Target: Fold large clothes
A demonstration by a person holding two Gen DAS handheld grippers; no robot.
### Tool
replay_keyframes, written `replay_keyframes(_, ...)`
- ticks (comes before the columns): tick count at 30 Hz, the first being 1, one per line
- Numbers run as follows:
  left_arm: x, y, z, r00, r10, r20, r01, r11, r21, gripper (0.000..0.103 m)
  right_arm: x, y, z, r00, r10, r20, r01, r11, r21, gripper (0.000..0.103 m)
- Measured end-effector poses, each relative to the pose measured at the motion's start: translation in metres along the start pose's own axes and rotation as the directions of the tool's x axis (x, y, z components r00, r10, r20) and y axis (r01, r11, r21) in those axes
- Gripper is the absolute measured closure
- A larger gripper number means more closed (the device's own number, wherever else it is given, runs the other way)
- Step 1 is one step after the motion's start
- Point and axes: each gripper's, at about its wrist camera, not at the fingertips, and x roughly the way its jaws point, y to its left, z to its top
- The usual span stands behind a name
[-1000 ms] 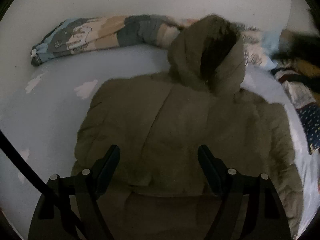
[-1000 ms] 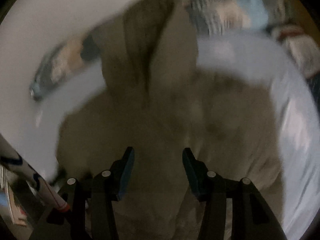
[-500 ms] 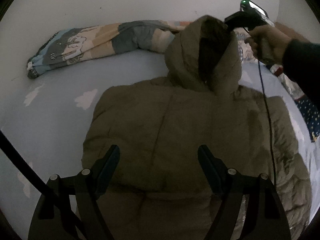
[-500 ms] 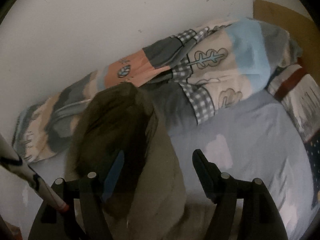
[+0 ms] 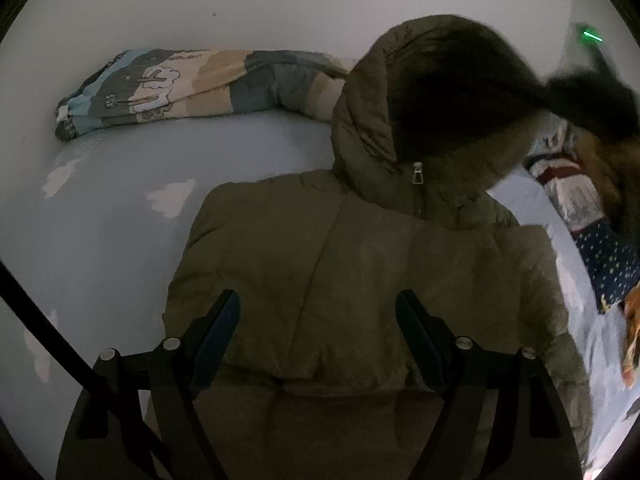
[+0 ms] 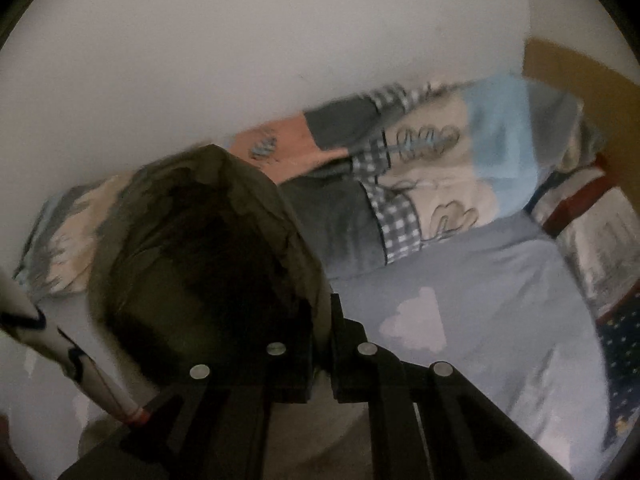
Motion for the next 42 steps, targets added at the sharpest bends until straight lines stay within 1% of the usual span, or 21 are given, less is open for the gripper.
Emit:
replay_keyframes(3, -0.008, 0.004, 0.004, 1.000, -0.009, 0.020, 0.010, 0.999, -0.032, 0.024, -0.070, 0.002, -0.034, 0.998, 0.055, 0.040, -0.051, 0.995, -0.081, 0.097)
replay_keyframes(5, -0.018, 0.010, 0.008, 0.999, -0.005, 0.053, 0.008, 0.998, -0.066, 0.024, -0.108, 0.001, -0.067, 0.996, 0.065, 0.060, -0.057, 0.990, -0.126, 0.097)
replay_keyframes(7, -0.031, 0.015, 0.011, 0.995, 0.010, 0.102, 0.000, 0.995, -0.097, 0.024, -0.143, -0.003, -0.114, 0.995, 0.085, 0.057, -0.077, 0.988, -0.131, 0.097)
replay_keyframes(9, -0.044, 0.019, 0.013, 0.987, 0.022, 0.158, -0.005, 0.994, -0.107, 0.024, -0.155, -0.007, -0.157, 0.996, 0.085, 0.022, -0.082, 0.991, -0.107, 0.097)
replay_keyframes(11, -0.049, 0.019, 0.015, 0.984, 0.012, 0.178, 0.008, 0.994, -0.107, 0.024, -0.155, -0.012, -0.194, 0.998, 0.058, 0.002, -0.058, 0.996, -0.073, 0.097)
replay_keyframes(13, -0.048, 0.017, 0.015, 0.982, -0.008, 0.187, 0.029, 0.994, -0.107, 0.024, -0.143, -0.021, -0.221, 0.997, 0.068, -0.041, -0.067, 0.998, 0.020, 0.097)
replay_keyframes(14, -0.045, 0.015, 0.015, 0.981, -0.010, 0.192, 0.031, 0.994, -0.105, 0.024, -0.134, -0.023, -0.229, 0.996, 0.058, -0.069, -0.056, 0.998, 0.036, 0.097)
replay_keyframes(15, -0.041, 0.012, 0.014, 0.982, -0.013, 0.189, 0.032, 0.995, -0.099, 0.024, -0.125, -0.020, -0.235, 0.995, 0.039, -0.097, -0.039, 0.999, 0.006, 0.097)
replay_keyframes(17, -0.021, 0.003, 0.012, 0.989, -0.034, 0.144, 0.044, 0.997, -0.070, 0.024, -0.117, -0.020, -0.242, 0.994, 0.001, -0.110, -0.003, 1.000, -0.017, 0.097)
replay_keyframes(19, 0.007, -0.010, 0.006, 0.998, -0.027, 0.060, 0.029, 0.999, -0.035, 0.024, -0.114, -0.021, -0.245, 0.993, -0.002, -0.120, 0.001, 1.000, -0.014, 0.097)
replay_keyframes(21, 0.033, -0.018, -0.002, 1.000, 0.011, -0.027, -0.011, 1.000, -0.004, 0.024, -0.108, -0.019, -0.248, 0.992, -0.022, -0.127, 0.016, 0.999, -0.049, 0.097)
replay_keyframes(23, 0.061, -0.026, -0.013, 0.988, 0.077, -0.136, -0.072, 0.997, 0.040, 0.023, -0.102, -0.023, -0.250, 0.989, -0.003, -0.146, -0.003, 0.999, -0.040, 0.097)
replay_keyframes(26, 0.068, -0.026, -0.015, 0.982, 0.116, -0.149, -0.108, 0.992, 0.059, 0.020, -0.097, -0.030, -0.256, 0.987, 0.005, -0.158, -0.013, 0.999, -0.050, 0.094)
replay_keyframes(28, 0.069, -0.023, -0.015, 0.982, 0.107, -0.153, -0.101, 0.994, 0.043, 0.020, -0.098, -0.031, -0.256, 0.984, 0.021, -0.178, -0.034, 0.997, -0.070, 0.082)
replay_keyframes(29, 0.069, -0.020, -0.014, 0.983, 0.100, -0.155, -0.096, 0.995, 0.033, 0.020, -0.102, -0.032, -0.254, 0.979, 0.020, -0.204, -0.038, 0.995, -0.088, 0.071)
replay_keyframes(30, 0.070, -0.020, -0.014, 0.983, 0.096, -0.158, -0.093, 0.995, 0.028, 0.020, -0.106, -0.032, -0.253, 0.973, 0.025, -0.229, -0.049, 0.994, -0.101, 0.064)
replay_keyframes(33, 0.068, -0.023, -0.017, 0.984, 0.105, -0.147, -0.101, 0.994, 0.038, 0.020, -0.130, -0.037, -0.248, 0.972, 0.033, -0.233, -0.059, 0.993, -0.104, 0.063)
replay_keyframes(35, 0.067, -0.024, -0.020, 0.983, 0.110, -0.144, -0.105, 0.993, 0.044, 0.020, -0.150, -0.040, -0.239, 0.982, 0.056, -0.181, -0.069, 0.995, -0.070, 0.063)
replay_keyframes(37, 0.066, -0.021, -0.020, 0.984, 0.105, -0.147, -0.100, 0.994, 0.044, 0.020, -0.173, -0.038, -0.224, 0.994, 0.095, -0.056, -0.096, 0.995, -0.024, 0.063)
replay_keyframes(40, 0.065, -0.016, -0.018, 0.984, 0.091, -0.152, -0.086, 0.996, 0.040, 0.020, -0.177, -0.021, -0.205, 0.986, 0.159, 0.051, -0.159, 0.987, 0.009, 0.063)
replay_keyframes(42, 0.064, -0.012, -0.017, 0.985, 0.079, -0.155, -0.073, 0.996, 0.040, 0.020, -0.160, -0.009, -0.201, 0.980, 0.190, 0.062, -0.191, 0.982, 0.015, 0.063)
